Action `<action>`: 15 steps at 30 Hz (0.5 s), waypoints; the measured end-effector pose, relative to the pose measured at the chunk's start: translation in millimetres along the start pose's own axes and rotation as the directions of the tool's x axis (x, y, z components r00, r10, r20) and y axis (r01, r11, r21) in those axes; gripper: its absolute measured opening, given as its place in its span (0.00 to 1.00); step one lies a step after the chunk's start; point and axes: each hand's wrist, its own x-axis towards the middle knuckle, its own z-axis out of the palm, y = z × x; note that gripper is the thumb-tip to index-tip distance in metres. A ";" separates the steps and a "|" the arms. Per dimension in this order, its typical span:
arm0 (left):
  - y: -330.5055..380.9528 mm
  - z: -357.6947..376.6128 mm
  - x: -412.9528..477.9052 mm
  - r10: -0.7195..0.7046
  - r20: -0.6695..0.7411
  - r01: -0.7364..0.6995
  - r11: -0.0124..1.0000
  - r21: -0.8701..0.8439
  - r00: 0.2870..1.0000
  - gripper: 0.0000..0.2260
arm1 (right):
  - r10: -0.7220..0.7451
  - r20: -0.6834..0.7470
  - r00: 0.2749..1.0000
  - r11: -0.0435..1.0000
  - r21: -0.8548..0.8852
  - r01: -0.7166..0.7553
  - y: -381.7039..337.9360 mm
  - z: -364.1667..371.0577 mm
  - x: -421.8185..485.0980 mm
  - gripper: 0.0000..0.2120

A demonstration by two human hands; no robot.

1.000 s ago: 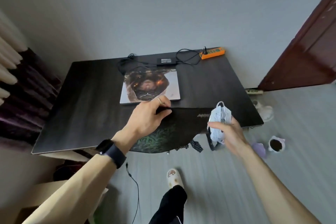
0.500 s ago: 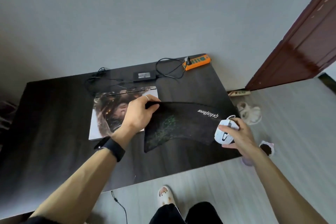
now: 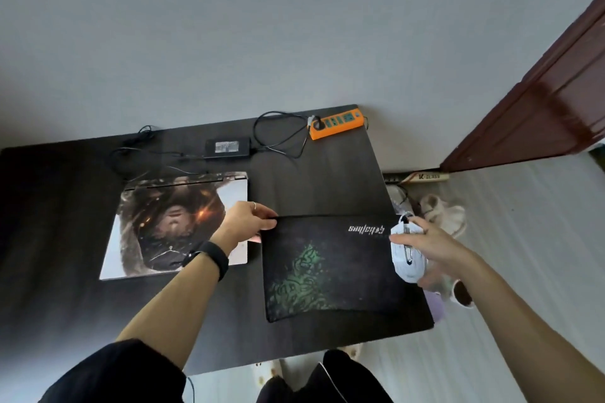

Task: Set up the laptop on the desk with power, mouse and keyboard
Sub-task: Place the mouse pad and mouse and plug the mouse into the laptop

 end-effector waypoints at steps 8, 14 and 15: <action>-36.5 82.6 3.6 -0.117 -0.145 0.153 0.948 0.278 0.983 0.21 | -0.113 -0.194 0.974 0.979 -0.190 0.076 2.8 6.5 70.7 0.16; -89.5 149.7 -25.5 -0.374 -0.151 0.402 0.875 0.269 0.915 0.29 | 0.061 -0.025 0.998 0.992 -0.105 -0.064 46.6 20.5 77.3 0.10; -92.8 153.8 -26.0 -0.382 -0.189 0.421 0.871 0.253 0.905 0.28 | 0.066 -0.018 0.998 0.992 -0.106 -0.068 52.8 23.8 77.4 0.08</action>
